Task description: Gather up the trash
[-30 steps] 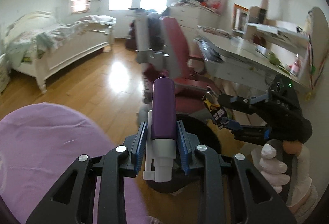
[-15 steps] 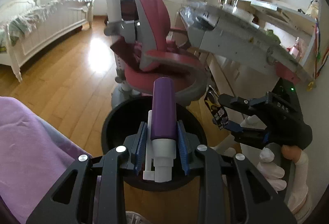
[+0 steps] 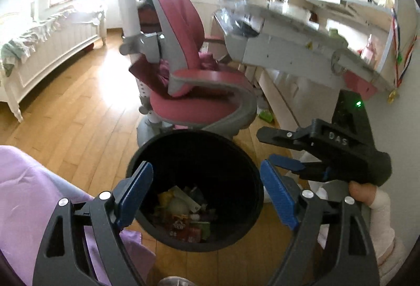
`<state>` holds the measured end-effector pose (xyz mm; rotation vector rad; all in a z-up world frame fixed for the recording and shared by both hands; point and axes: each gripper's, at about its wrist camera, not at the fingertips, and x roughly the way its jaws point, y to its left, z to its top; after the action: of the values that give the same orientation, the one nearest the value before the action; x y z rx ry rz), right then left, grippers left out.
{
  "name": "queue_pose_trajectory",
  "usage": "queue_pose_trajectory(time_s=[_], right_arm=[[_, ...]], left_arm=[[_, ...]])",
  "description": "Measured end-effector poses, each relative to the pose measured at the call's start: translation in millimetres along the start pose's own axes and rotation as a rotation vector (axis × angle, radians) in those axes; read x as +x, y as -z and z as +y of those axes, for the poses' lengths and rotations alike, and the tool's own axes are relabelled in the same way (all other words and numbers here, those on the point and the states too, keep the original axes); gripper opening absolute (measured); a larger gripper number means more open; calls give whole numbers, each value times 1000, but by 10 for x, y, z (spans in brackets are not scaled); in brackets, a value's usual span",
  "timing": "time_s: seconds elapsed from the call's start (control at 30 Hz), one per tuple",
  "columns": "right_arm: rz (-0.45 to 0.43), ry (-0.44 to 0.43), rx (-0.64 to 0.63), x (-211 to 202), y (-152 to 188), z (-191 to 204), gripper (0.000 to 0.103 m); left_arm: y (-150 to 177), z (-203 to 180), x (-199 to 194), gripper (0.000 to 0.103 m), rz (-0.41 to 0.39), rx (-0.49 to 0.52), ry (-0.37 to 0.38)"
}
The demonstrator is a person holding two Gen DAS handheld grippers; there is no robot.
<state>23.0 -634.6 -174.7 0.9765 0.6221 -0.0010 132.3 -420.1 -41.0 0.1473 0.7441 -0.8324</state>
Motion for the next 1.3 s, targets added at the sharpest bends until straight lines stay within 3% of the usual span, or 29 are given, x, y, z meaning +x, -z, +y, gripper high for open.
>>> queue_pose_trajectory(time_s=[0.07,0.23,0.37,0.5,0.57,0.63,0.7,0.8,0.9,1.07,1.23,1.3], right_arm=[[1,-12,-9,-21,39,105,87],[23,-36,-73,-7,221,461,88],[52,-55,-139,62,416,819,94],[144,-83,-249,252,691,1320,95],[235,-84,-352,425,917,1675,96],[272,-65,-472,547,1189,2043,95],[265,-22,-588,638,1439,2364,96],[141,54,-786,748,1893,2870,98],[141,29,-986,1008,2392,3267,98],[238,-8,-1054,1433,2934,3525,98],[233,54,-1101,1749,3241,3613,98],[239,84,-1083,1883,3270,3580,98]], left_arm=[[11,38,-189,97,-37,-18,-20],[132,193,-689,97,-124,-66,-65],[284,400,-1082,97,-169,-126,-109],[539,771,-1592,97,-281,-222,-257],[729,1009,-1846,97,-306,-280,-344],[887,1223,-2022,97,-294,-314,-447],[1094,1494,-2213,97,-260,-359,-574],[1379,1801,-2471,98,-250,-436,-710],[1620,1980,-2680,97,-245,-483,-816],[1922,2174,-2870,98,-285,-557,-878],[2067,2317,-2910,98,-293,-608,-868],[2068,2381,-2938,98,-306,-634,-827]])
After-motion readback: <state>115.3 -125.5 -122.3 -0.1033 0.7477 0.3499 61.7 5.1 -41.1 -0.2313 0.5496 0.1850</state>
